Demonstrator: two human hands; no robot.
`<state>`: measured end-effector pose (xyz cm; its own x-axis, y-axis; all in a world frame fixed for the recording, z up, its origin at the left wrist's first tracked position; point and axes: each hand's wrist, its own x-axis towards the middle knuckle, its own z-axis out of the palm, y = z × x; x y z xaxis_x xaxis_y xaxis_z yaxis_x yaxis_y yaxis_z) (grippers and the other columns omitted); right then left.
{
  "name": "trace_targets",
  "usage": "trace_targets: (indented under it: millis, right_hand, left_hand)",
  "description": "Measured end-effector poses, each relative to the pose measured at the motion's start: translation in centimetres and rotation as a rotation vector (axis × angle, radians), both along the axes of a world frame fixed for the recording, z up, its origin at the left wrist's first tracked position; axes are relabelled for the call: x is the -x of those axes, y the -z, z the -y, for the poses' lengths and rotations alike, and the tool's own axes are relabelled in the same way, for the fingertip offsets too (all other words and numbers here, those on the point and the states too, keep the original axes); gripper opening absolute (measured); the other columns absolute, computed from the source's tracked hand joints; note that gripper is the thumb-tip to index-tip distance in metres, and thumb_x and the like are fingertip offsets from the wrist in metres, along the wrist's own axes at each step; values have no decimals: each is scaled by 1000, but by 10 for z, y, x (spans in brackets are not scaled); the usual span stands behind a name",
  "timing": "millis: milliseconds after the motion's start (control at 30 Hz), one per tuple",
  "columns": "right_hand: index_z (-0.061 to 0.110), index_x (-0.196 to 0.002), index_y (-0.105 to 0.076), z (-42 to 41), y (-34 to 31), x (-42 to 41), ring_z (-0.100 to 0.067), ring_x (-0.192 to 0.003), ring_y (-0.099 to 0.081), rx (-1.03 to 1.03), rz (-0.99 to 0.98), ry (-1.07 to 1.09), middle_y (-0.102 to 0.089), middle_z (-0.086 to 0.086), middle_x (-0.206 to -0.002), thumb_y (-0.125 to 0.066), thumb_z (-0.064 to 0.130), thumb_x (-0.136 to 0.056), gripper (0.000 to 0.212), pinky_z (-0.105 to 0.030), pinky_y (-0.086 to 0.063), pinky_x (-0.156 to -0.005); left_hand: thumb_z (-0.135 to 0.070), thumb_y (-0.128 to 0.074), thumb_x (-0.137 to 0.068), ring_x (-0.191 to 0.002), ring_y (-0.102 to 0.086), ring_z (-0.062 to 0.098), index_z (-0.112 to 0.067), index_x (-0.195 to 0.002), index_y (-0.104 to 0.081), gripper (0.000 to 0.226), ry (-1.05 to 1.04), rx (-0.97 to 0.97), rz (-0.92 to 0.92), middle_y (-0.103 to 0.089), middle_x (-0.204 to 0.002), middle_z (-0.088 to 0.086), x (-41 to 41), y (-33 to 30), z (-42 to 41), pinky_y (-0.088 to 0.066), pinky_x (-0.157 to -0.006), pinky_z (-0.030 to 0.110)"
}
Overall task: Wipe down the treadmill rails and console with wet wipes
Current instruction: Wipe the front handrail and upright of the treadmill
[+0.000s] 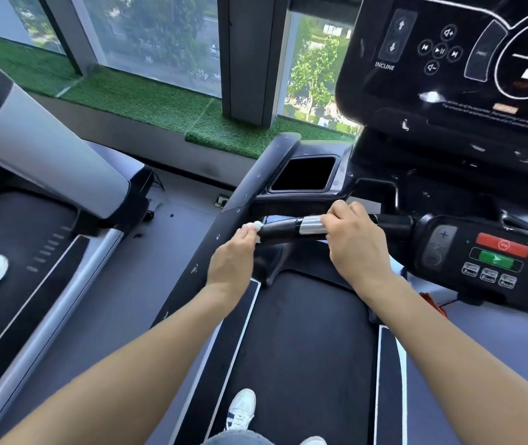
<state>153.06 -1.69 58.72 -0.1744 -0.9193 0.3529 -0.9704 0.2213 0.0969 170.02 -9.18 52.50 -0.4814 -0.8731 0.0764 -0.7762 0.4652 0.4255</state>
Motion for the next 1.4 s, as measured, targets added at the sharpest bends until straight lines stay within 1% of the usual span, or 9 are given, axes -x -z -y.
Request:
trace_targets:
  millis: [167,300,400,567,767,1033,1100,1267,1400]
  right_hand:
    - [3,-62,-59,1,1,-2,-27,-66,-51,0,-2,10,-54,-7,-71,-73,-16,-54,24,-20,-24,-41]
    - [2,-64,-61,1,0,-4,-28,-66,-50,-6,8,24,-54,-8,-72,-71,-18,-54,24,-20,-26,-40]
    - [2,-64,-60,0,1,-5,-28,-66,-50,-1,11,33,-54,-7,-73,-70,-18,-54,25,-20,-26,-40]
    - [3,-66,-62,1,2,-8,-29,-68,-52,-8,12,64,-55,-8,-74,-70,-17,-55,24,-21,-29,-39]
    - [1,-76,-64,-1,2,-10,-31,-77,-52,-27,36,79,-57,-9,-83,-64,-15,-65,20,-25,-34,-43]
    - [1,-101,-61,-5,-2,-15,-27,-99,-43,-120,99,105,-52,-8,-108,-46,-10,-84,25,-33,-42,-57]
    - [4,-109,-61,-10,0,-22,-26,-105,-43,-107,189,54,-50,-6,-114,-45,-8,-86,30,-33,-44,-64]
    - [10,-122,-61,-25,10,-56,-26,-108,-52,-125,687,-48,-54,-7,-116,-57,6,-89,33,-35,-44,-88]
    - [7,-115,-65,-32,19,-72,-27,-93,-60,5,1028,-64,-59,-13,-105,-61,9,-89,27,-41,-48,-88]
  left_hand:
    - [-5,-17,-84,-112,-57,30,-14,-136,-48,61,213,29,-214,-54,-132,0,36,-23,-10,-48,-89,43]
    - [-5,-41,-93,-108,-58,33,-31,-132,-52,48,173,-70,2,-58,-124,2,19,-10,31,-47,-90,37]
    - [-9,-44,-95,-101,-59,36,-28,-123,-59,37,118,-131,194,-60,-107,10,7,-2,55,-48,-84,36]
    - [9,-47,-78,-107,-57,33,-23,-120,-63,55,306,-123,-30,-64,-115,9,42,-23,42,-47,-92,41]
    - [3,-46,-89,-100,-58,35,-28,-129,-56,52,239,-131,136,-61,-110,9,12,-4,58,-50,-88,40]
    - [11,-45,-86,-91,-61,34,-11,-118,-58,42,152,-117,148,-64,-101,15,-15,-16,19,-53,-84,39]
    - [8,-45,-89,-91,-60,32,-11,-116,-61,37,100,-163,58,-65,-102,13,-19,-18,4,-53,-85,38]
    - [-23,-61,-91,-69,-55,15,-22,-74,-67,18,-171,-485,-445,-64,-77,1,-13,-44,-31,-46,-60,12]
    - [-8,-63,-90,-87,-65,23,-11,-99,-68,10,-302,-784,-787,-70,-100,13,-5,-50,-52,-56,-85,38]
